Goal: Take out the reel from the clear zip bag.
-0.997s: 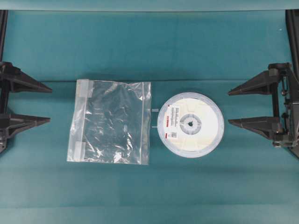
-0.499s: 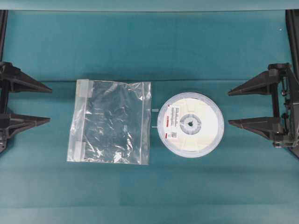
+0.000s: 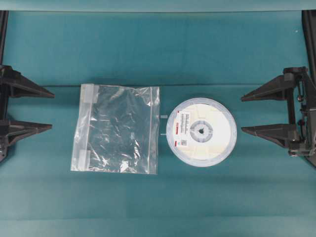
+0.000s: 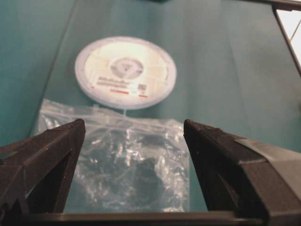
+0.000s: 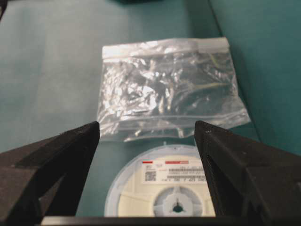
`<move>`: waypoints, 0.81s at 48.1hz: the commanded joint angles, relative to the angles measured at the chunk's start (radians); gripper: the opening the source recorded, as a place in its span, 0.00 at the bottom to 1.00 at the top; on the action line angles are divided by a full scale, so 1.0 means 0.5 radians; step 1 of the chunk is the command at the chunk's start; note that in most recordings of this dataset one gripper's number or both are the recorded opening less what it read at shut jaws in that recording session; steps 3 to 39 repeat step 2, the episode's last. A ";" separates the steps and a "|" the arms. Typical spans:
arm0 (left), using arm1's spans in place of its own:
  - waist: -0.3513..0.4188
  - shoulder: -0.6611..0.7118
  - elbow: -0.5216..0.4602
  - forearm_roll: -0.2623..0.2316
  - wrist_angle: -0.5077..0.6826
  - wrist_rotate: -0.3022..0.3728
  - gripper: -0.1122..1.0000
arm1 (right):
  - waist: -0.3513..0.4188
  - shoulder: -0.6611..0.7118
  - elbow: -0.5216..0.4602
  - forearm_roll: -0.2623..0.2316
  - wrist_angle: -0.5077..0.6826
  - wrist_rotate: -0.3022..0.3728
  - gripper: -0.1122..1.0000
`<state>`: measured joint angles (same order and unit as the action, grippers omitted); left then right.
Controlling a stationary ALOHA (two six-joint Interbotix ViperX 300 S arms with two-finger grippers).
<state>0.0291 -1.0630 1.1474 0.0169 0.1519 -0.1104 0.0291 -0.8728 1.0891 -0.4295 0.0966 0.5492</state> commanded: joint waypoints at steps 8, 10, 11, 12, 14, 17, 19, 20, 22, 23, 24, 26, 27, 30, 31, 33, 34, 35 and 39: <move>-0.003 0.003 -0.046 0.006 -0.009 -0.003 0.93 | 0.000 0.006 -0.015 0.000 -0.018 0.018 0.90; -0.003 0.003 -0.046 0.006 -0.009 -0.003 0.93 | 0.000 0.006 -0.015 0.000 -0.018 0.018 0.90; -0.003 0.003 -0.046 0.006 -0.009 -0.003 0.93 | 0.000 0.006 -0.015 0.000 -0.018 0.018 0.90; -0.003 0.003 -0.046 0.006 -0.009 -0.003 0.93 | 0.000 0.006 -0.015 0.000 -0.018 0.018 0.90; -0.003 0.003 -0.046 0.006 -0.009 -0.003 0.93 | 0.000 0.006 -0.015 0.000 -0.018 0.018 0.90; -0.003 0.003 -0.046 0.006 -0.009 -0.003 0.93 | 0.000 0.006 -0.015 0.000 -0.018 0.018 0.90; -0.003 0.003 -0.046 0.006 -0.009 -0.003 0.93 | 0.000 0.006 -0.015 0.000 -0.018 0.018 0.90; -0.003 0.003 -0.046 0.006 -0.009 -0.003 0.93 | 0.000 0.006 -0.015 0.000 -0.018 0.018 0.90; -0.003 0.003 -0.046 0.006 -0.009 -0.003 0.93 | 0.000 0.006 -0.015 0.000 -0.018 0.018 0.90; -0.003 0.003 -0.046 0.006 -0.009 -0.003 0.93 | 0.000 0.006 -0.015 0.000 -0.018 0.018 0.90; -0.003 0.003 -0.046 0.006 -0.009 -0.003 0.93 | 0.000 0.006 -0.015 0.000 -0.018 0.018 0.90; -0.003 0.003 -0.046 0.006 -0.009 -0.003 0.93 | 0.000 0.006 -0.015 0.000 -0.018 0.018 0.90; -0.003 0.003 -0.046 0.006 -0.009 -0.003 0.93 | 0.000 0.006 -0.015 0.000 -0.018 0.018 0.90; -0.003 0.003 -0.046 0.006 -0.009 -0.003 0.93 | 0.000 0.006 -0.015 0.000 -0.018 0.018 0.90; -0.003 0.003 -0.046 0.006 -0.009 -0.003 0.93 | 0.000 0.006 -0.015 0.000 -0.018 0.018 0.90; -0.003 0.003 -0.046 0.006 -0.009 -0.003 0.93 | 0.000 0.006 -0.015 0.000 -0.018 0.018 0.90; -0.003 0.003 -0.046 0.006 -0.009 -0.003 0.93 | 0.000 0.006 -0.015 0.000 -0.018 0.018 0.90; -0.003 0.003 -0.046 0.006 -0.009 -0.003 0.93 | 0.000 0.006 -0.015 0.000 -0.018 0.018 0.90; -0.003 0.003 -0.046 0.006 -0.009 -0.003 0.93 | 0.000 0.006 -0.015 0.000 -0.018 0.018 0.90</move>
